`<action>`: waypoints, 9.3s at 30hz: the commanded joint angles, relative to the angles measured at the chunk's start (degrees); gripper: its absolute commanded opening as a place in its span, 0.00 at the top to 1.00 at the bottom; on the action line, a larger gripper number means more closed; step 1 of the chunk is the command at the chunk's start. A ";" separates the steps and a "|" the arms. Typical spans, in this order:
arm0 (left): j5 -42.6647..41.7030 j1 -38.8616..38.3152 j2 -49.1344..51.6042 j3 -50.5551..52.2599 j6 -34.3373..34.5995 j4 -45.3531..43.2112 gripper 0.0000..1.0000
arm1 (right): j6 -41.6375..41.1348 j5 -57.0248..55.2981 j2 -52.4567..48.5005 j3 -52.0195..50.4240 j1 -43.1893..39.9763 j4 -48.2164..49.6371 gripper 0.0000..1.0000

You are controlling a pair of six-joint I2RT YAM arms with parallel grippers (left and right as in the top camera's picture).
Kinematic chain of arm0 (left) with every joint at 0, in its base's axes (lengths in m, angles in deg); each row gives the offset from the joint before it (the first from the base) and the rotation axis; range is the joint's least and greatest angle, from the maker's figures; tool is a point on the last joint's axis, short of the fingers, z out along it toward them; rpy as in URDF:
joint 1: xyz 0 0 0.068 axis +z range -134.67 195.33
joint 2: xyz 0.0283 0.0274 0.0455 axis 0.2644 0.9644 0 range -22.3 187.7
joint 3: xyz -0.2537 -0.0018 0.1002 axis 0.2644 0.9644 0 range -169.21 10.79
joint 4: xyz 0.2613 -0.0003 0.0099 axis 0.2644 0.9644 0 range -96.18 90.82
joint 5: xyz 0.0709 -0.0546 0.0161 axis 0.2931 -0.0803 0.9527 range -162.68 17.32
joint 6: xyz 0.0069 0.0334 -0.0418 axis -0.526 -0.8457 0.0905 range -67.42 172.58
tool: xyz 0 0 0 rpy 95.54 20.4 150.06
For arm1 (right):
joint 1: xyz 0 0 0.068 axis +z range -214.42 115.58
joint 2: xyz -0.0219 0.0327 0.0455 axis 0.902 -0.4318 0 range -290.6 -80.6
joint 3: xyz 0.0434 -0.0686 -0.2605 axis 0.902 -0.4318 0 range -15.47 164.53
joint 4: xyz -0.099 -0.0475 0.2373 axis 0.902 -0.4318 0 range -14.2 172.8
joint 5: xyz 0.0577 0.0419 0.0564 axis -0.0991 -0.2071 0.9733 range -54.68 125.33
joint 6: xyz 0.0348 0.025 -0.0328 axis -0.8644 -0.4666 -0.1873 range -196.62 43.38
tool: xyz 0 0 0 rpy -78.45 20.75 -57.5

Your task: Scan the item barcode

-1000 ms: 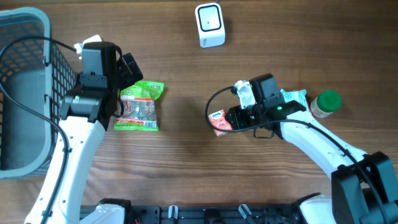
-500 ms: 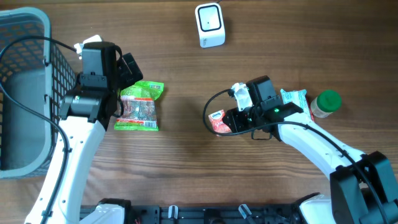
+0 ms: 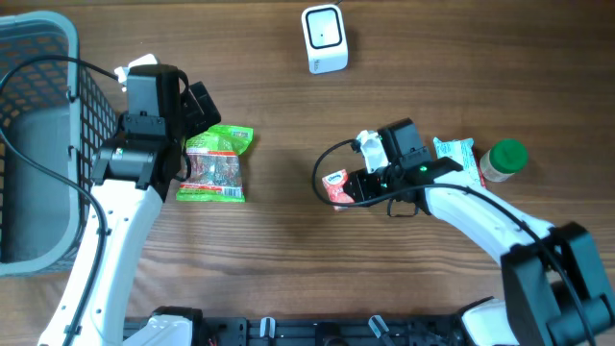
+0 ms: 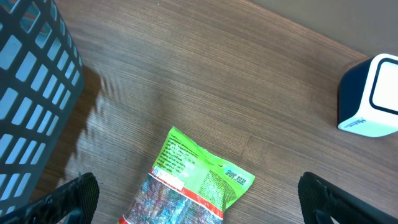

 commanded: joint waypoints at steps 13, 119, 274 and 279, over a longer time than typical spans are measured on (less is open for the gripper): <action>0.94 0.31 0.00 -0.63 -0.28 -0.15 0.00 | -0.68 1.01 -5.01 -0.70 0.24 1.62 0.62; 0.94 0.31 0.00 -0.63 -0.28 -0.15 0.00 | -57.20 72.11 18.18 1.18 -23.96 49.62 0.96; 0.94 0.31 0.00 -0.63 -0.28 -0.15 0.00 | -7.91 -43.39 -12.33 28.89 -19.28 -39.41 0.68; 0.94 0.31 0.00 -0.63 -0.28 -0.15 0.00 | -8.00 -43.41 -12.09 29.31 -19.28 -39.54 0.58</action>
